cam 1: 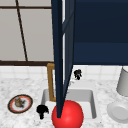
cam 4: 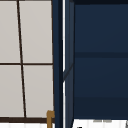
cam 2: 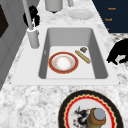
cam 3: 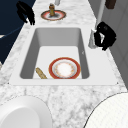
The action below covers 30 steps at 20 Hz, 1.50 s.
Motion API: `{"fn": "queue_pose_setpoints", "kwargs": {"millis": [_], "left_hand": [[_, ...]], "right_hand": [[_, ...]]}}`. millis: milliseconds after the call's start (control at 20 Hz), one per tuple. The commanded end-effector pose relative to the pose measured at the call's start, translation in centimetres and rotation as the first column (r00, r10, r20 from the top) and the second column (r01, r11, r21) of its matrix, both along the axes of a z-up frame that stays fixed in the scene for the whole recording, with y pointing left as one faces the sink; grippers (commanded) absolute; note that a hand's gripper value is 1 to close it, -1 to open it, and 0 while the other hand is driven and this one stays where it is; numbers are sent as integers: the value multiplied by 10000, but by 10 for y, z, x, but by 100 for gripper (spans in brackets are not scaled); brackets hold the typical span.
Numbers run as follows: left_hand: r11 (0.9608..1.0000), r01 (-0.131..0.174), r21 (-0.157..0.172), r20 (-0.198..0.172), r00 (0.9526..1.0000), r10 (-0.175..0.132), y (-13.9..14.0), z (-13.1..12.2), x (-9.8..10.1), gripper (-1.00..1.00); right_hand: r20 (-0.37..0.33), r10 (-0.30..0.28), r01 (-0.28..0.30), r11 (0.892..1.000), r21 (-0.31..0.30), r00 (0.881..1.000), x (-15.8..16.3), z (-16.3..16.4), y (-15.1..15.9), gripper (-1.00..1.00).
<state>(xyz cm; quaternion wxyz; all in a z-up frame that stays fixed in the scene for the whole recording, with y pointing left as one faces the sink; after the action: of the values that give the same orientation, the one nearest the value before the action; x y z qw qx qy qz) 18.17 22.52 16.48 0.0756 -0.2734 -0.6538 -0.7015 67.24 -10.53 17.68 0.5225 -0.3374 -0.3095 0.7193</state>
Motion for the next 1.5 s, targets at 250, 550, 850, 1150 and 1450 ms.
{"fn": "queue_pose_setpoints", "kwargs": {"millis": [250,550,850,1150,1450], "left_hand": [[10000,0,0,0,10000,0,0,0,0,0],[10000,0,0,0,10000,0,0,0,0,0],[10000,0,0,0,10000,0,0,0,0,0],[10000,0,0,0,10000,0,0,0,0,0],[10000,0,0,0,10000,0,0,0,0,0]], "right_hand": [[-12,-392,389,9946,-966,9992,15,13,24,100],[-359,-487,418,9841,-1727,9982,7,28,54,100],[-50,-554,504,9389,-3404,9985,5,23,70,100],[431,-198,408,8239,-5653,9989,-2,17,88,100],[1043,-893,1369,7024,-6985,9905,-9,18,105,100]]}}
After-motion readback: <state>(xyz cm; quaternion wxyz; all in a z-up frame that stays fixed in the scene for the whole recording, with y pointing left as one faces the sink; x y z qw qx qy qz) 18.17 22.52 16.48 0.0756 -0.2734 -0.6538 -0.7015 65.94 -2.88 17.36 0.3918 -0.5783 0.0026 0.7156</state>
